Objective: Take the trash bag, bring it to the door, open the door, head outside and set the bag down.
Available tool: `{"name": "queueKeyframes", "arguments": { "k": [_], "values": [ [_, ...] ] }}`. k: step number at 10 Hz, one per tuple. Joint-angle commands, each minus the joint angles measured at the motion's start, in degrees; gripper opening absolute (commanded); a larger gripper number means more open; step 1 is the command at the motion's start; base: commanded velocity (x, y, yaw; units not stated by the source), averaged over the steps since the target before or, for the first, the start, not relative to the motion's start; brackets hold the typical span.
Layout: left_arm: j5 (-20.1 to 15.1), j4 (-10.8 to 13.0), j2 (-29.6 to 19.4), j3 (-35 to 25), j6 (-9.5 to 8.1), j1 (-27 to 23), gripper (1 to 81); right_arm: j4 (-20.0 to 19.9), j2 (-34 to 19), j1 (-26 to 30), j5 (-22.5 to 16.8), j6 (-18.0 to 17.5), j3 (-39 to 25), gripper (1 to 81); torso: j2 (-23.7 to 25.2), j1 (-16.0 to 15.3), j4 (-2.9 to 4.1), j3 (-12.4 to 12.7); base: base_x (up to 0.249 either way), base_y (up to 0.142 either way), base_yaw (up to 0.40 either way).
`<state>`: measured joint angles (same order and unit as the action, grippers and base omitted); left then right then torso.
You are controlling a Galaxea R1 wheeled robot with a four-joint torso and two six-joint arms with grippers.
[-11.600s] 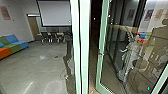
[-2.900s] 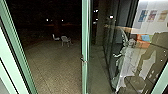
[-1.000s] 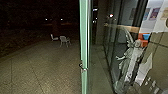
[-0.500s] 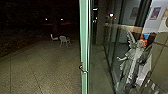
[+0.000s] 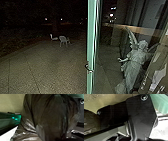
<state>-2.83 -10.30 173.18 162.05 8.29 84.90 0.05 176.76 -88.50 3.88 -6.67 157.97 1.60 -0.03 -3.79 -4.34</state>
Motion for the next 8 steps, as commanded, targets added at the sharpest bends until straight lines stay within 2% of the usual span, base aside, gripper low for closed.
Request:
{"name": "queueKeyframes", "arguments": {
  "k": [1, 8],
  "values": [
    [-1.65, 1.42, -0.91, 0.81, 1.03, -5.04, 1.0, 0.21, 0.37, 2.40, -3.09, 0.08, -0.21, 81.1, 0.00, 0.00, 0.00, 0.00, 0.090, 0.000, 0.000],
    [-1.65, 1.34, -0.99, 0.81, 1.03, -5.04, 1.0, 0.21, 0.28, 2.49, -3.09, 0.08, -0.21, 81.1, 0.00, -0.05, 0.00, 0.00, 0.090, 0.000, 0.000]
  ]
}}
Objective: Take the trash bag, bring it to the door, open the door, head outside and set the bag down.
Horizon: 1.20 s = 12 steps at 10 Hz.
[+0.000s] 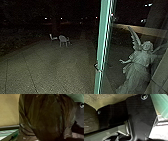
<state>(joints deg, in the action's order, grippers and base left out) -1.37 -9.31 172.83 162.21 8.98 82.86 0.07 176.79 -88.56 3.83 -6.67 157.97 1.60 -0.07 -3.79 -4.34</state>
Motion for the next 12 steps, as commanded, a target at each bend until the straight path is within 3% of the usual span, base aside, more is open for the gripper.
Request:
{"name": "queueKeyframes", "arguments": {
  "k": [1, 12],
  "values": [
    [-3.12, 0.35, -0.64, 0.66, 0.33, -3.01, 1.0, 0.19, 0.26, 2.64, -3.04, 0.08, -0.21, 81.1, 0.00, 0.00, 0.00, 0.00, 0.089, 0.000, 0.000],
    [-3.03, 0.44, -0.55, 0.57, 0.34, -3.01, 1.0, 0.19, 0.26, 2.46, -3.04, 0.08, -0.04, 81.1, 0.00, -0.02, 0.00, 0.00, 0.091, 0.000, 0.000]
  ]
}}
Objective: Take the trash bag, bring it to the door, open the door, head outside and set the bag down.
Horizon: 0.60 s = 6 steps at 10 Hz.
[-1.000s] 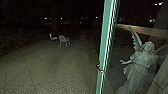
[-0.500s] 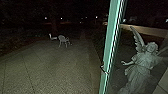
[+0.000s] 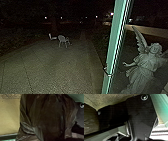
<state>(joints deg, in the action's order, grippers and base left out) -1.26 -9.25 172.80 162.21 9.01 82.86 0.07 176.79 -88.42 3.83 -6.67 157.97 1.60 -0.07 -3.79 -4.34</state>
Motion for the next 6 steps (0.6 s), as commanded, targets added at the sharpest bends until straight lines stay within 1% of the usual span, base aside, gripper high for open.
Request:
{"name": "queueKeyframes", "arguments": {
  "k": [1, 5, 6],
  "values": [
    [-3.14, 0.38, -0.52, 0.57, 0.31, -2.92, 1.0, 0.19, 0.26, 2.32, -3.04, 0.08, -0.12, 81.1, 0.00, 0.00, 0.00, 0.00, 0.091, 0.000, 0.000],
    [-3.22, 0.29, -0.52, 0.57, 0.31, -2.92, 1.0, 0.19, 0.26, 2.15, -3.04, 0.08, -0.21, 81.1, -0.05, -0.04, 0.00, -0.02, 0.091, 0.000, 0.000],
    [-3.14, 0.29, -0.52, 0.57, 0.31, -2.92, 1.0, 0.19, 0.26, 2.23, -3.04, 0.08, -0.21, 81.1, 0.00, 0.05, 4.31, 0.02, 0.091, 0.000, 0.000]
  ]
}}
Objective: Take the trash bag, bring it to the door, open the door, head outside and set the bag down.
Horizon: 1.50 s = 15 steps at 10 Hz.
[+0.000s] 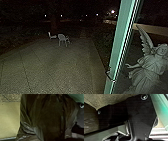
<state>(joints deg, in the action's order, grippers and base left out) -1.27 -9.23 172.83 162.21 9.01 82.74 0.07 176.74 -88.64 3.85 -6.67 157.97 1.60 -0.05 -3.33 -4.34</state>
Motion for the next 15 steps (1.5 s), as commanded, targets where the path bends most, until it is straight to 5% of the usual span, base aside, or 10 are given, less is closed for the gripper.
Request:
{"name": "queueKeyframes", "arguments": {
  "k": [1, 3, 4, 6, 15],
  "values": [
    [-3.13, 0.26, -0.55, 0.57, 0.31, -2.80, 1.0, 0.28, 0.31, 2.45, -3.06, 0.08, -0.21, 81.1, 0.00, 0.00, 5.30, -1.16, 0.091, 0.000, 0.000],
    [-3.13, 0.26, -0.55, 0.57, 0.31, -2.80, 1.0, 0.19, 0.31, 2.36, -3.06, 0.07, -0.21, 81.1, -0.09, -0.11, 8.19, -1.66, 0.091, 0.000, 0.000],
    [-3.13, 0.26, -0.55, 0.57, 0.31, -2.80, 1.0, 0.19, 0.31, 2.45, -3.06, 0.08, -0.21, 81.1, -0.09, -0.09, 4.85, -0.57, 0.092, 0.000, 0.000],
    [-3.13, 0.26, -0.55, 0.57, 0.31, -2.80, 1.0, 0.19, 0.31, 2.45, -3.06, 0.08, -0.21, 81.1, -0.09, -0.05, 7.27, -0.85, 0.091, 0.000, 0.000],
    [-3.13, 0.26, -0.55, 0.57, 0.31, -2.80, 1.0, 0.28, 0.30, 2.36, -3.14, 0.08, -0.04, 81.1, -0.13, -0.02, 7.29, -0.92, 0.091, 0.000, 0.000]
  ]
}}
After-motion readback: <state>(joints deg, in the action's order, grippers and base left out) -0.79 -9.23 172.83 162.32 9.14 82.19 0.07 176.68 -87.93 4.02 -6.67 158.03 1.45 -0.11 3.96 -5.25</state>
